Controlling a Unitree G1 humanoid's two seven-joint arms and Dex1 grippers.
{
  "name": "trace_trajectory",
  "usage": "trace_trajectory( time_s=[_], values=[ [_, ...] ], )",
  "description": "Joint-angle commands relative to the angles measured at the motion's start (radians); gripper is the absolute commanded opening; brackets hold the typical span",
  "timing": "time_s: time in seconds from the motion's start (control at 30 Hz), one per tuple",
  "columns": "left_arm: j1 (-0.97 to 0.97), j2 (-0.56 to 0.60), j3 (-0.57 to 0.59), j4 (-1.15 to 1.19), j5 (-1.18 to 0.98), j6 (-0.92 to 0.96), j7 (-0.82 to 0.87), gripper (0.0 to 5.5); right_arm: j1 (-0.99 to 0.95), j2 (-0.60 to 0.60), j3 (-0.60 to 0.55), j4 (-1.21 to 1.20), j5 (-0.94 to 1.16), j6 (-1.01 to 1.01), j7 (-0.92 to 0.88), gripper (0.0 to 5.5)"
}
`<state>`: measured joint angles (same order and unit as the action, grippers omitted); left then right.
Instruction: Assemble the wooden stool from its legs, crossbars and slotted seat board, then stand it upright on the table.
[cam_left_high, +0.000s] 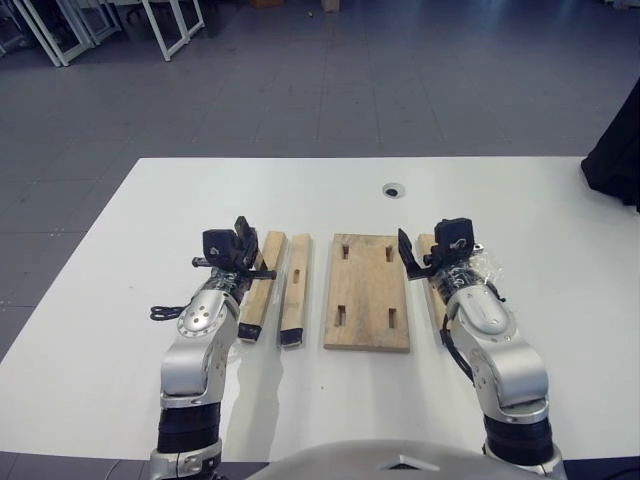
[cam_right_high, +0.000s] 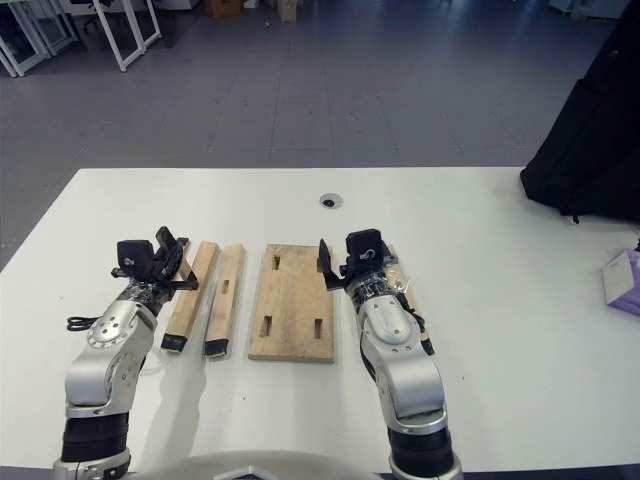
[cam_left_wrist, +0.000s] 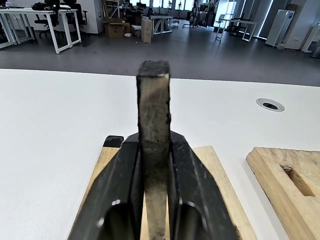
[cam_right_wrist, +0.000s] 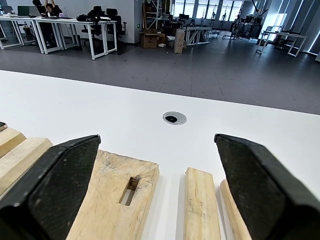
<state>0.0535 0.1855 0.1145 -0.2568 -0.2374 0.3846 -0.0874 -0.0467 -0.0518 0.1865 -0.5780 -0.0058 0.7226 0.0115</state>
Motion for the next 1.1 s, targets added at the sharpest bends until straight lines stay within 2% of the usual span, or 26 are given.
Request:
trace_trajectory(
  time_s=[0.03, 0.3, 0.6, 0.8, 0.83, 1.1],
  values=[
    [0.124, -0.023, -0.014, 0.164, 0.038, -0.077, -0.024, 0.42, -0.009, -0.003, -0.002, -0.01, -0.008, 0.02, 0.002, 4.2],
    [0.152, -0.042, -0.035, 0.247, 0.061, -0.187, -0.016, 0.42, -0.025, -0.013, -0.012, -0.007, -0.003, 0.025, 0.014, 4.2],
    [-0.088, -0.044, -0.01, 0.173, 0.065, -0.152, 0.053, 0.42, -0.061, -0.018, -0.027, 0.019, -0.007, 0.017, 0.023, 4.2],
    [-0.12, -0.054, 0.002, 0.217, 0.073, -0.156, 0.059, 0.42, -0.075, -0.019, -0.031, 0.034, -0.007, 0.008, 0.023, 4.2],
    [-0.12, -0.056, 0.004, 0.218, 0.07, -0.153, 0.056, 0.78, -0.076, -0.019, -0.031, 0.035, -0.007, 0.007, 0.023, 4.2],
    [-0.15, -0.045, 0.027, 0.131, 0.045, -0.081, 0.053, 1.98, -0.074, -0.021, -0.032, 0.034, -0.008, 0.006, 0.024, 4.2]
  ],
)
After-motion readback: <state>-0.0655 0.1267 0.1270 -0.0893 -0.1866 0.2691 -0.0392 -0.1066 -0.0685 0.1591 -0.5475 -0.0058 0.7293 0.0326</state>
